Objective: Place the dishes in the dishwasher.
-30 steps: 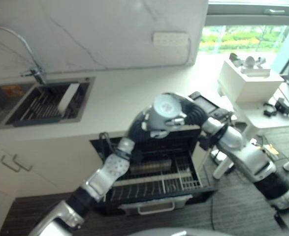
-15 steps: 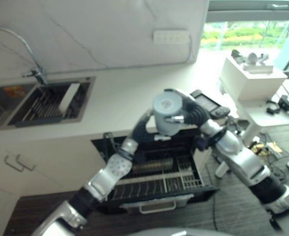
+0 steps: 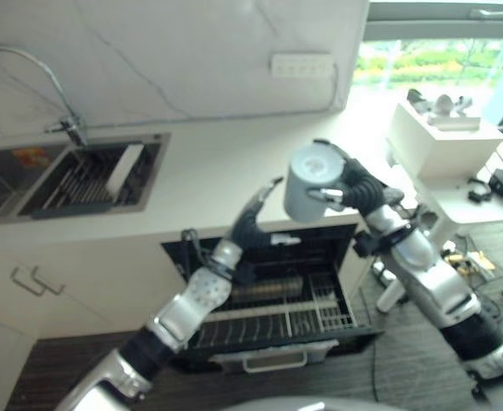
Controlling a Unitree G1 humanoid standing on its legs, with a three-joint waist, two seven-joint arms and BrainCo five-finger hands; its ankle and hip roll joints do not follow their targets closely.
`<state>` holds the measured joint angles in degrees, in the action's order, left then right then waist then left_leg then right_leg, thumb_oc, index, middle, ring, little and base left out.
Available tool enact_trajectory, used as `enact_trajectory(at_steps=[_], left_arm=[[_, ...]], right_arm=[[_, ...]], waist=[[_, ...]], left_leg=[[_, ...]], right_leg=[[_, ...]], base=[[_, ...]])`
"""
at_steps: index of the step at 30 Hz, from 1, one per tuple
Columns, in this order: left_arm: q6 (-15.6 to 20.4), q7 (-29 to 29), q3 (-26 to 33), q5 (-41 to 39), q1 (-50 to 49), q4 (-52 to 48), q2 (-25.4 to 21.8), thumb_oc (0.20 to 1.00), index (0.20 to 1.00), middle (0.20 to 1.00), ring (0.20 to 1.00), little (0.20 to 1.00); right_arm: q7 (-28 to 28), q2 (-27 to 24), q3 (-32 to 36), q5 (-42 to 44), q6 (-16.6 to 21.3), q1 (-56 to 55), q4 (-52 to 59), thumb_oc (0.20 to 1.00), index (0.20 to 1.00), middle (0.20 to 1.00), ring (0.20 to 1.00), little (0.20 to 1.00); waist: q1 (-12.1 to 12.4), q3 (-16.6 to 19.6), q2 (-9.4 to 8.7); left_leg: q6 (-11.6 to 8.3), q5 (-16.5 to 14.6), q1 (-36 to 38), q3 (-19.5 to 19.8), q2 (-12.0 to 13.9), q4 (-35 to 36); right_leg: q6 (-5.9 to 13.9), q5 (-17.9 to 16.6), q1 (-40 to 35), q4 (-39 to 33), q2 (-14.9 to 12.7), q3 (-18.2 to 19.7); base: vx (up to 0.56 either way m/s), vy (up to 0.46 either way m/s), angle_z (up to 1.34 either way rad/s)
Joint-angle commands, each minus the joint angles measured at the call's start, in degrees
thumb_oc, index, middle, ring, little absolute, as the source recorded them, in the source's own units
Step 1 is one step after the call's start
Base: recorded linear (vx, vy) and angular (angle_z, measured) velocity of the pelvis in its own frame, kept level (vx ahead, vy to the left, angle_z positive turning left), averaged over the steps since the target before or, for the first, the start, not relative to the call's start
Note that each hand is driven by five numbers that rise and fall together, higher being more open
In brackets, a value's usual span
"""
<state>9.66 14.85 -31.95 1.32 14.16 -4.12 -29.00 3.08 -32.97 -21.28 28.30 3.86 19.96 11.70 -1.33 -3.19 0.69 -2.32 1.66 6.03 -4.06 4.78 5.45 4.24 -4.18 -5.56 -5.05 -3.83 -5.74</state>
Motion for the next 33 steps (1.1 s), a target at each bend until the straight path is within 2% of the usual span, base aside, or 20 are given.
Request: enact_trajectory(at_steps=[1,5,11,21,27,29,33], left_arm=[[1.7,1.4,0.0,2.1,3.6,-1.0,-0.9,1.0,1.0,1.0,1.0,1.0],[1.4,1.1,1.3,2.8,1.7,0.3,-1.7,1.0,1.0,1.0,1.0,1.0],[4.7,-4.8,3.1,5.5,-5.2,3.6,-5.0,1.0,1.0,1.0,1.0,1.0],[7.4,-9.0,4.6,10.5,-11.2,7.6,-11.1,1.0,1.0,1.0,1.0,1.0],[6.4,-12.7,1.0,13.3,-10.4,8.3,-14.8,1.0,1.0,1.0,1.0,1.0],[7.1,-15.4,-2.5,14.1,-7.8,7.3,-17.9,1.0,1.0,1.0,1.0,1.0],[6.1,-18.4,-5.8,13.9,-4.2,6.5,-20.8,1.0,1.0,1.0,1.0,1.0]], right_arm=[[0.9,2.7,4.6,2.2,5.4,1.5,1.3,0.2,0.2,0.2,0.2,0.2],[0.8,2.1,6.8,2.6,5.3,-1.0,1.1,0.2,0.2,0.2,0.2,0.2],[-1.0,0.9,10.6,2.5,7.8,-8.7,-3.4,0.2,0.2,0.2,0.2,0.2],[-3.8,1.0,8.1,2.5,8.2,-12.0,-11.1,0.2,0.2,0.2,0.2,0.2],[-4.1,2.3,2.7,3.4,9.6,-10.7,-20.5,0.2,0.2,0.2,0.2,0.2],[-5.3,3.4,-0.3,7.7,9.7,-8.0,-26.3,0.2,0.2,0.2,0.2,0.2],[-3.8,3.9,-2.3,7.0,10.6,-4.6,-30.3,0.2,0.2,0.2,0.2,0.2]], waist=[[0.1,0.8,-2.87],[-0.1,0.7,-2.85],[-0.3,0.5,-2.68],[0.1,-0.8,-1.49],[1.2,-2.5,-0.52],[2.0,-4.4,0.44],[2.4,-6.6,1.37]], left_leg=[[-0.19,-2.4,1.6,-1.1,2.3,-0.4],[-0.3,-2.4,1.5,-1.3,2.5,-0.4],[-0.48,-2.1,1.3,-2.1,3.0,-0.4],[-0.74,-1.7,0.8,-2.2,3.4,-0.4],[-0.84,-0.8,-1.0,-1.1,3.2,-0.4],[-0.81,0.0,-3.1,0.3,2.8,-0.4],[-0.57,0.6,-5.4,1.7,2.0,-0.4]], right_leg=[[4.19,0.3,-0.7,0.5,-5.5,1.9],[4.22,0.4,-0.6,0.5,-5.5,1.8],[4.32,0.1,-0.4,0.3,-5.6,1.6],[4.59,0.3,-0.1,0.3,-5.9,0.7],[4.6,0.1,1.1,0.5,-6.3,-0.3],[4.53,-0.2,2.6,0.7,-6.8,-0.9],[4.58,-0.5,4.6,1.1,-7.4,-1.5]], base=[[0.0,0.0,0.0],[0.0,0.0,0.0],[0.0,0.0,0.0],[0.02,0.003,0.02],[0.0,0.012,0.08],[-0.05,0.039,0.23],[-0.08,0.027,0.22]])
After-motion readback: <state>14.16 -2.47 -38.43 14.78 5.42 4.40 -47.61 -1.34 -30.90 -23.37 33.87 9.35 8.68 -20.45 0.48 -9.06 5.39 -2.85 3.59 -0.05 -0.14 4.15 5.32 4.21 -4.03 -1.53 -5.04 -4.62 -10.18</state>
